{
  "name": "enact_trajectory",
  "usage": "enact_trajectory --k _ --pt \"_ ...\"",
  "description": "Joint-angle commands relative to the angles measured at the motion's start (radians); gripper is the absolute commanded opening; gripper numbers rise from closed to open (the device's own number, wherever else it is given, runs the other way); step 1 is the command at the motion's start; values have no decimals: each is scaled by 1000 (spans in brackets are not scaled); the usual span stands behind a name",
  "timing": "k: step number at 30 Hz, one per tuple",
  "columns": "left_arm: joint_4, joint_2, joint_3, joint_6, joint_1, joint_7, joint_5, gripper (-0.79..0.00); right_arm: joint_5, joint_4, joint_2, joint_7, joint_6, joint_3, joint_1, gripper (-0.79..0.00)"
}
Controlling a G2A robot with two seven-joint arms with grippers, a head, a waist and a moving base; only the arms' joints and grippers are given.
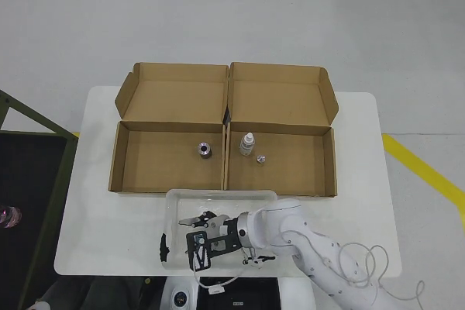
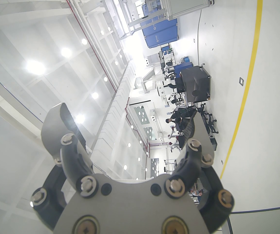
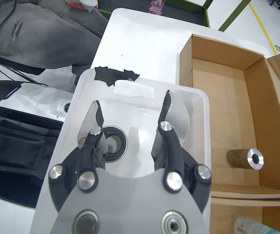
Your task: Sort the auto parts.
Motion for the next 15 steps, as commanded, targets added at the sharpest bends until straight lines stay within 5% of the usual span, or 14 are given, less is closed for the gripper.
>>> enact_trajectory --k 1,15 --pt "0 0 0 0 0 0 0 0 0 0 5 0 -11 2 -9 -342" --pt "0 0 0 0 0 0 0 0 -26 27 26 -8 -21 2 -33 -320"
